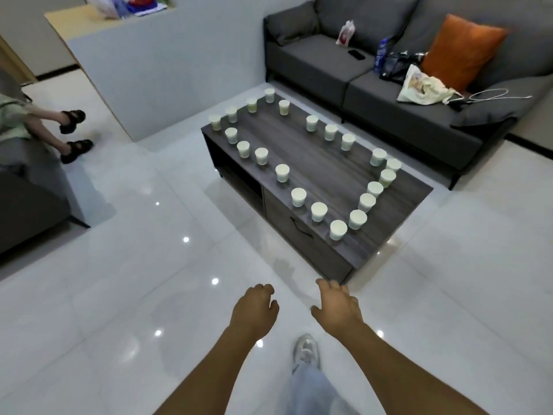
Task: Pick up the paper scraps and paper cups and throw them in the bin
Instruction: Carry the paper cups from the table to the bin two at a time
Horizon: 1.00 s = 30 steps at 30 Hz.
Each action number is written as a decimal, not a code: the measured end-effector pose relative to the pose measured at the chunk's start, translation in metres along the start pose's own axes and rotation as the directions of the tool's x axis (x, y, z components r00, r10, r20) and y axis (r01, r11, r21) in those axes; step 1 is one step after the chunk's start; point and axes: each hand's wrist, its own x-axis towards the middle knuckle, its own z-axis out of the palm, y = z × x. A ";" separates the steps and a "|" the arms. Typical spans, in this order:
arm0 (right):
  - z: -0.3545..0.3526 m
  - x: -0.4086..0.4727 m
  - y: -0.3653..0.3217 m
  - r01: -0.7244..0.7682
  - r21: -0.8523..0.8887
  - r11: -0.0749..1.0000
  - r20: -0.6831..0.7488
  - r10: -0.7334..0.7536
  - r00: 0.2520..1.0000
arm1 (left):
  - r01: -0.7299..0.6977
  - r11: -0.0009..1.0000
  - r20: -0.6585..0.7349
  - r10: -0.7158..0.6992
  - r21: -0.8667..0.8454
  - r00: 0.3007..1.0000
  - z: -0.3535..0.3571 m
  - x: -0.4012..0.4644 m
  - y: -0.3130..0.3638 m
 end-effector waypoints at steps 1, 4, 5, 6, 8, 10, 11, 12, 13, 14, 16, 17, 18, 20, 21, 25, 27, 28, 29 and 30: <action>-0.009 0.015 0.004 -0.018 0.006 1.000 0.000 0.018 1.000 | -0.003 1.000 0.014 0.003 0.006 1.000 -0.005 0.018 0.007; -0.031 0.052 0.012 -0.054 0.030 0.998 -0.003 0.054 0.999 | -0.031 0.999 0.034 0.030 0.025 0.999 -0.020 0.066 0.027; -0.040 0.068 0.017 -0.068 0.044 0.997 -0.009 0.069 0.998 | -0.039 0.999 0.034 0.038 0.018 0.999 -0.025 0.086 0.035; -0.047 0.081 0.020 -0.084 0.053 0.995 -0.011 0.084 0.996 | -0.051 0.999 0.037 0.050 0.015 0.998 -0.029 0.102 0.042; -0.061 0.102 0.025 -0.114 0.087 0.990 -0.015 0.116 0.993 | -0.073 0.997 0.058 0.072 0.011 0.996 -0.038 0.130 0.054; -0.071 0.123 0.030 -0.151 0.104 0.983 -0.015 0.154 0.988 | -0.096 0.995 0.099 0.092 0.030 0.991 -0.046 0.159 0.062; -0.075 0.134 0.033 -0.173 0.110 0.979 -0.010 0.175 0.985 | -0.102 0.994 0.120 0.097 0.038 0.988 -0.049 0.174 0.065; -0.079 0.144 0.035 -0.193 0.117 0.974 0.000 0.194 0.981 | -0.104 0.994 0.141 0.098 0.042 0.985 -0.052 0.188 0.068; -0.083 0.157 0.038 -0.217 0.127 0.968 0.011 0.217 0.976 | -0.109 0.993 0.165 0.100 0.044 0.981 -0.055 0.205 0.070; -0.088 0.169 0.041 -0.242 0.136 0.961 0.019 0.242 0.970 | -0.119 0.992 0.186 0.108 0.051 0.977 -0.058 0.221 0.073; -0.097 0.194 0.042 -0.299 0.178 0.937 0.036 0.297 0.954 | -0.149 0.986 0.224 0.130 0.072 0.966 -0.064 0.257 0.076; -0.101 0.205 0.041 -0.322 0.197 0.926 0.041 0.320 0.947 | -0.158 0.985 0.238 0.135 0.076 0.962 -0.068 0.273 0.077; -0.106 0.219 0.042 -0.349 0.215 0.912 0.043 0.348 0.936 | -0.176 0.981 0.253 0.151 0.079 0.956 -0.071 0.294 0.080; -0.113 0.244 0.043 -0.411 0.263 0.873 0.057 0.411 0.910 | -0.206 0.975 0.280 0.176 0.082 0.944 -0.078 0.333 0.084; -0.117 0.254 0.043 -0.443 0.292 0.848 0.071 0.442 0.894 | -0.216 0.973 0.292 0.183 0.084 0.939 -0.081 0.349 0.086; -0.124 0.287 0.050 -0.539 0.383 0.751 0.112 0.541 0.833 | -0.265 0.957 0.349 0.208 0.121 0.913 -0.087 0.405 0.097; -0.124 0.299 0.054 -0.566 0.402 0.720 0.132 0.566 0.814 | -0.283 0.950 0.377 0.215 0.133 0.901 -0.086 0.426 0.104; -0.122 0.306 0.058 -0.578 0.408 0.707 0.144 0.576 0.805 | -0.296 0.946 0.390 0.225 0.133 0.893 -0.082 0.437 0.108; -0.119 0.313 0.062 -0.590 0.410 0.695 0.158 0.583 0.797 | -0.307 0.943 0.401 0.232 0.132 0.886 -0.078 0.446 0.112; -0.115 0.321 0.066 -0.601 0.415 0.683 0.171 0.590 0.789 | -0.322 0.937 0.416 0.241 0.136 0.877 -0.071 0.454 0.114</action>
